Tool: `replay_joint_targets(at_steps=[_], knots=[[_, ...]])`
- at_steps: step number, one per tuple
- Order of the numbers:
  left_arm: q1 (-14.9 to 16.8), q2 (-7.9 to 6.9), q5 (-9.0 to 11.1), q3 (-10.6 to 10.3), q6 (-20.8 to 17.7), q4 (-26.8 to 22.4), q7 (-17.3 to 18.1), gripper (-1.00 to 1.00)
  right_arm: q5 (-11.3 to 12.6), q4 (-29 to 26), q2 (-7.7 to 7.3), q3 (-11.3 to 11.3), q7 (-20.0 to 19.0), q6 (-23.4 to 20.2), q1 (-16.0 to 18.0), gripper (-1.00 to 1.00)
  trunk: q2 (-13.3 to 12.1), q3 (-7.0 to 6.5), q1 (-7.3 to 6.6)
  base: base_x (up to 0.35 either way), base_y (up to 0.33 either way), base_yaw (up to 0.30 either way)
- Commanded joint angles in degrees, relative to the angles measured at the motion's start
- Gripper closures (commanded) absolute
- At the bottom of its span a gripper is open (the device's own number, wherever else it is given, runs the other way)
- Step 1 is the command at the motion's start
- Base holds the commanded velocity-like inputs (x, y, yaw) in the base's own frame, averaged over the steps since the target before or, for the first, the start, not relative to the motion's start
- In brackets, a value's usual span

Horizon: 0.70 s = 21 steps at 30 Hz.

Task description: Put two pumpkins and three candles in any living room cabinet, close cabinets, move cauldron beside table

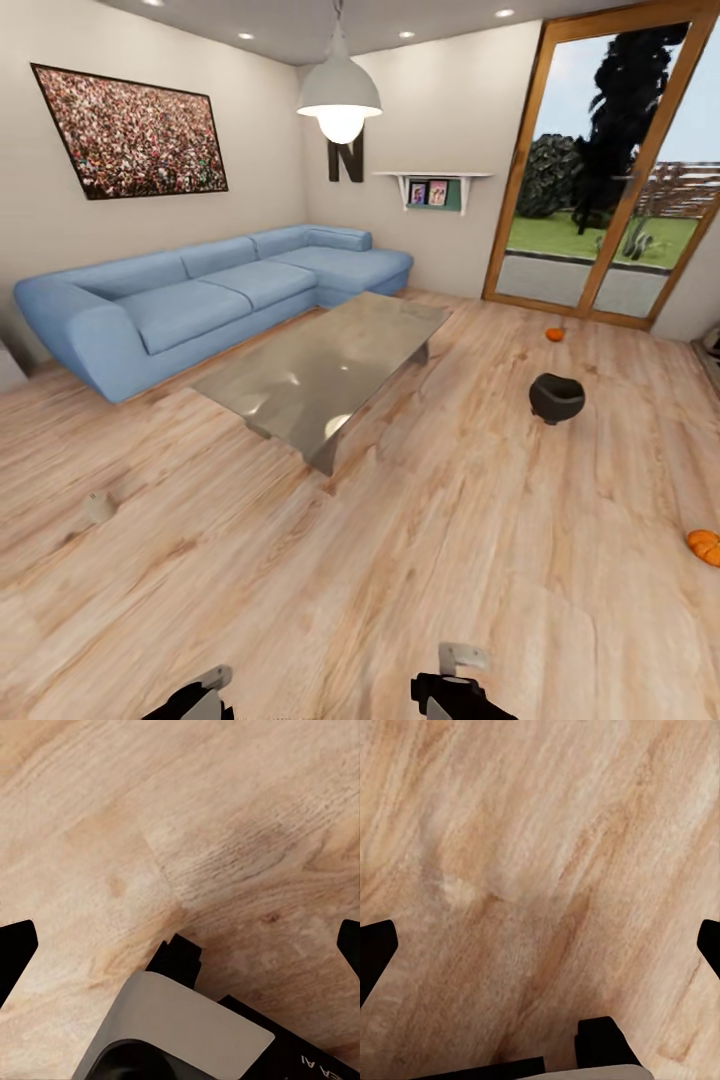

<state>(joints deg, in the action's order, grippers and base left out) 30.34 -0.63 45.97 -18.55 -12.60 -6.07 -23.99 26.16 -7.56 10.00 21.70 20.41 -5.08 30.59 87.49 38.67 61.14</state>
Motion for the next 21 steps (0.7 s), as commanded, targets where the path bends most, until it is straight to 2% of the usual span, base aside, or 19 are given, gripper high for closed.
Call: replay_joint_targets(at_steps=[1,21], knots=[[0.0,0.0,0.0,0.0,0.0,0.0,0.0,-1.0,0.0,0.0,0.0,0.0,0.0,0.0,0.0,-1.0,0.0,0.0,0.0,0.0,0.0,0.289],[0.0,0.01,0.0,0.0,0.0,0.0,0.0,-1.0,-0.4,0.0,0.0,0.2,0.0,0.0,0.0,-1.0,0.0,0.0,0.0,0.0,0.0,0.29]])
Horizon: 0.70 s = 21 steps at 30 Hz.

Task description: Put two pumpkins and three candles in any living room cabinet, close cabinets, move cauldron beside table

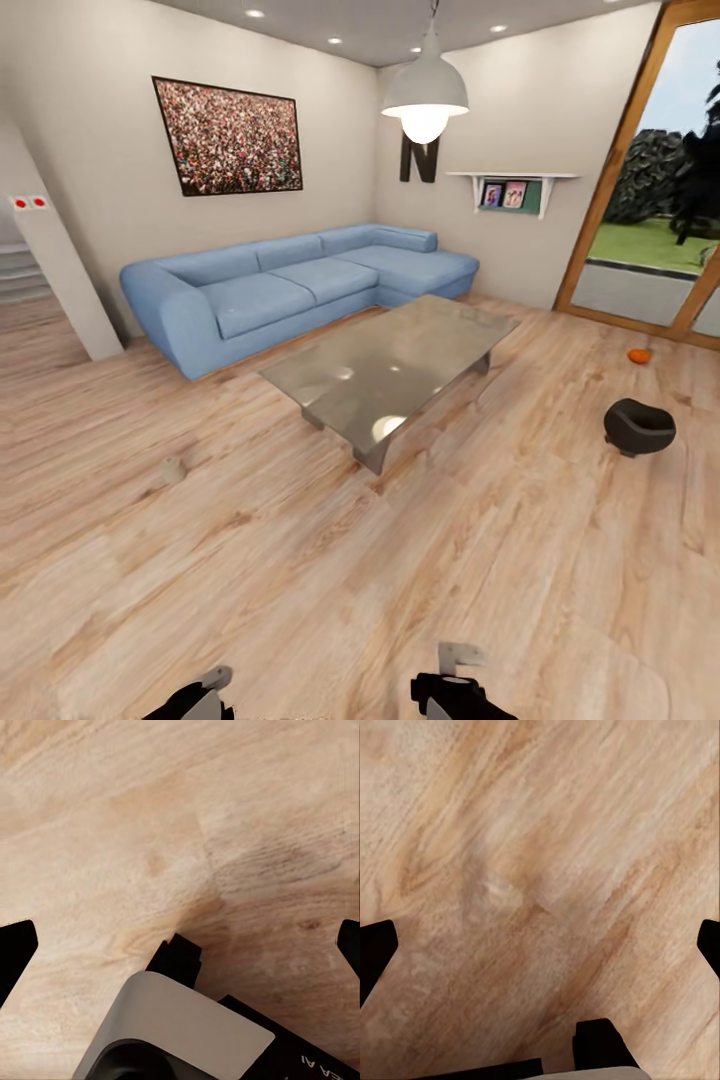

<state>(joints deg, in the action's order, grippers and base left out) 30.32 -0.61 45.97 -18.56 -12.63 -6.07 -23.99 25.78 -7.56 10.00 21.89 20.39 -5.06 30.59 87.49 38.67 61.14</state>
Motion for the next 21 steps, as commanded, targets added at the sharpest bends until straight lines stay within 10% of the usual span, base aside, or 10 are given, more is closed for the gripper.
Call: replay_joint_targets(at_steps=[1,21], knots=[[0.0,0.0,0.0,0.0,0.0,0.0,0.0,-1.0,-0.5,0.0,0.0,0.0,0.0,0.0,0.0,-1.0,0.0,0.0,0.0,0.0,0.0,0.29],[-0.3,0.01,0.0,0.0,0.0,0.0,3.9,-1.0,-1.8,0.0,0.0,0.1,0.0,2.6,-1.6,-1.0,0.0,0.0,0.0,0.0,0.0,0.29]])
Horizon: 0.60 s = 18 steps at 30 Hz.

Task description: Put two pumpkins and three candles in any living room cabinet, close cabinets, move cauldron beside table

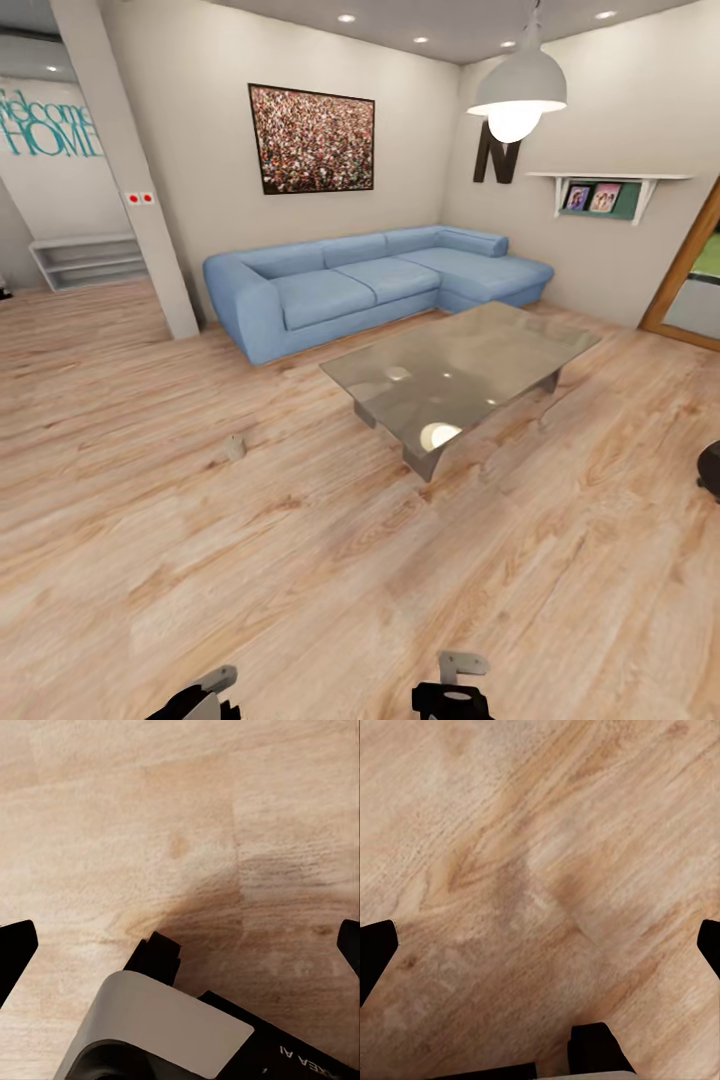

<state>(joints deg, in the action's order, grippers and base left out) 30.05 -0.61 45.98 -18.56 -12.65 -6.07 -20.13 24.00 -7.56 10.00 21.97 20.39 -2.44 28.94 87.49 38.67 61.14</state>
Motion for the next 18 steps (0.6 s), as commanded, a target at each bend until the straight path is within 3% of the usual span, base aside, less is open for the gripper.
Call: replay_joint_targets(at_steps=[1,8,18], knots=[[0.0,0.0,0.0,0.0,0.0,0.0,0.4,-1.0,0.0,0.0,0.0,0.0,0.0,0.0,0.0,-1.0,0.0,0.0,0.0,0.0,0.0,0.29],[0.0,-0.01,0.0,-0.1,-0.1,0.0,1.9,-1.0,0.1,0.0,0.0,0.0,0.0,1.9,-0.6,-1.0,0.0,0.0,0.0,0.003,0.0,0.257],[-0.1,-0.1,0.0,-0.1,-0.1,0.0,2.0,-1.0,0.0,0.3,0.0,0.1,-0.2,3.5,-0.8,-1.0,0.0,0.0,0.0,0.169,0.066,0.027]])
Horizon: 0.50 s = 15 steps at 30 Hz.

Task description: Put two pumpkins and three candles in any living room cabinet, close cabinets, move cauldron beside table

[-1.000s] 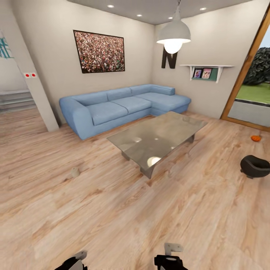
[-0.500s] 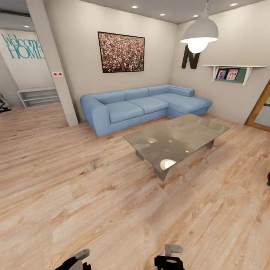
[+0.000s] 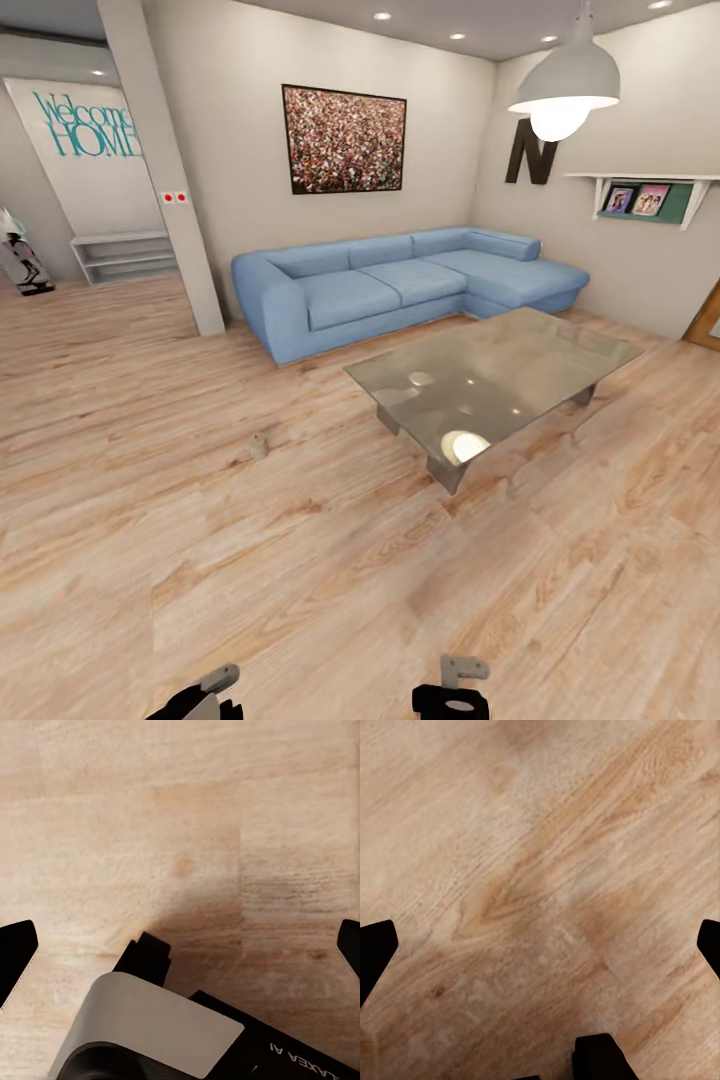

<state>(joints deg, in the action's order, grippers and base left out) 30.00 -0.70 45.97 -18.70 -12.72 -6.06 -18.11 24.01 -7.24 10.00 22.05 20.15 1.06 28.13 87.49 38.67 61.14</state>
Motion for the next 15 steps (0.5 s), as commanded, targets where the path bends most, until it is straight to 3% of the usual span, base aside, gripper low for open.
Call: replay_joint_targets(at_steps=[1,15], knots=[[0.0,0.0,0.0,0.0,0.0,0.0,0.0,-1.0,0.0,0.0,0.0,0.0,0.0,0.0,0.0,-1.0,0.0,0.0,0.0,0.26,0.192,0.001],[0.0,-0.06,-0.1,0.0,0.1,0.0,0.0,-1.0,0.0,0.0,0.0,0.0,0.2,0.1,0.0,-1.0,0.0,0.0,0.0,0.176,0.234,0.0]])
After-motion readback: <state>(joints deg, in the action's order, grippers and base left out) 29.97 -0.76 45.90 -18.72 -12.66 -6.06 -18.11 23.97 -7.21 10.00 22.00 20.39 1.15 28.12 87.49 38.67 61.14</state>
